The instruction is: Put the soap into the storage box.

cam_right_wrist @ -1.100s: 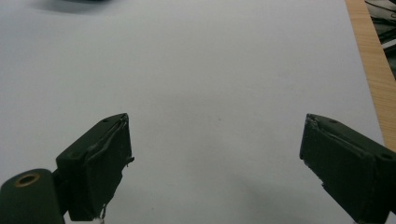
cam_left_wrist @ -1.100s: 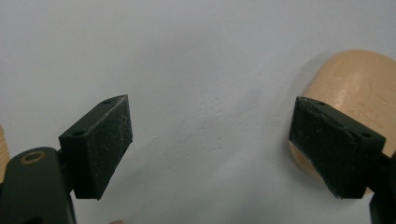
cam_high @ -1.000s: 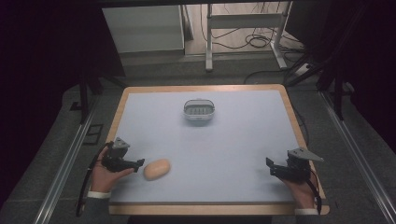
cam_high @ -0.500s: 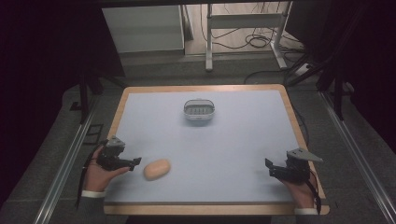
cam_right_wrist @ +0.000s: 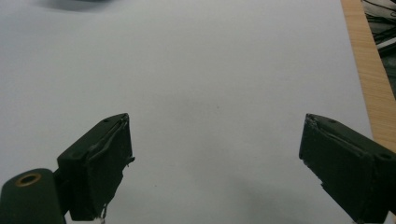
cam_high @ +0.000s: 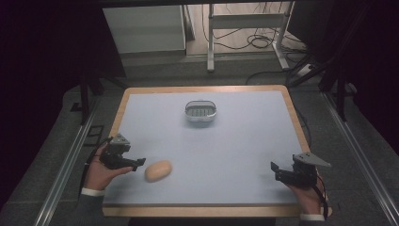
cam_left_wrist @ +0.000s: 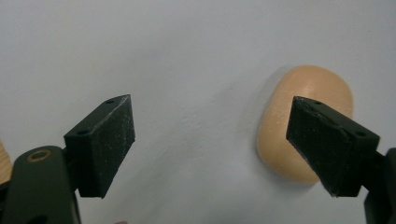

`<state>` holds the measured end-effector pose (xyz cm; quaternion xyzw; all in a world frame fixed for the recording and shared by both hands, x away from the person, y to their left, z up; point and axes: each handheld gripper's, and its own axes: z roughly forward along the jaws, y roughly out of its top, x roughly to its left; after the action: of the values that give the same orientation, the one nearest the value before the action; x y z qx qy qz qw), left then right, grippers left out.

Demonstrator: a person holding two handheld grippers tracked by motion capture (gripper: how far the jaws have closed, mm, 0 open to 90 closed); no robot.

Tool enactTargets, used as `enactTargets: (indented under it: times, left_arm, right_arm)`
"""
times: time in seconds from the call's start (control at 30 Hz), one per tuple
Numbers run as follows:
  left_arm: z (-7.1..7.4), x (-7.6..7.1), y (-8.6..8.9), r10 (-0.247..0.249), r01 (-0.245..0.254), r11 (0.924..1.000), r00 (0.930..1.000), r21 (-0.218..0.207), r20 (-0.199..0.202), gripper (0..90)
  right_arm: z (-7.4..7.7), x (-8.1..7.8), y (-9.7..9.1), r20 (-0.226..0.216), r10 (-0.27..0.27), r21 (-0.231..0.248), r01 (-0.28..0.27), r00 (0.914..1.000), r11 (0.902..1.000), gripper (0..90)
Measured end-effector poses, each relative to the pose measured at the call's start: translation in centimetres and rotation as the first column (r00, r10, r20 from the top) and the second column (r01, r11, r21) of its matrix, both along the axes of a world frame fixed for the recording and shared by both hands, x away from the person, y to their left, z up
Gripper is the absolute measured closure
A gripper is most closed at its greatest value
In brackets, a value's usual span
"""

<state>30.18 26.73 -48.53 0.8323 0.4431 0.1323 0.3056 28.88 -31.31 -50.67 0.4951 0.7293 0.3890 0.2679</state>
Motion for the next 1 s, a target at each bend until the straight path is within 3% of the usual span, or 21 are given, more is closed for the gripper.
enactTargets:
  times: [0.53, 0.73, 0.97, 1.0]
  left_arm:
    - [1.6, -0.1, -1.3, -0.081, 0.081, 0.9966, 0.9965, 0.013, -0.023, 19.6]
    - [1.5, 0.4, -2.2, -0.086, 0.088, 0.9956, 0.9956, 0.034, -0.037, 21.0]
    - [1.5, 0.5, -3.2, -0.126, 0.129, 0.99, 0.9909, 0.058, -0.049, 21.4]
    - [1.5, 0.6, -3.4, -0.133, 0.135, 0.9897, 0.9897, 0.047, -0.053, 21.4]
  right_arm:
    - [-0.1, 0.1, 0.3, -0.008, -0.001, -0.007, 0.001, 1.0, 1.0, 9.3]
    - [-0.2, 0.2, 0.2, -0.009, -0.004, 0.015, 0.005, 0.9999, 0.9999, 9.3]
    - [0.2, 0.0, 0.1, 0.002, -0.01, 0.025, 0.01, 1.0, 0.9996, 9.3]
    - [0.1, 0.0, 0.0, 0.002, -0.012, 0.02, 0.012, 0.9999, 0.9997, 9.3]
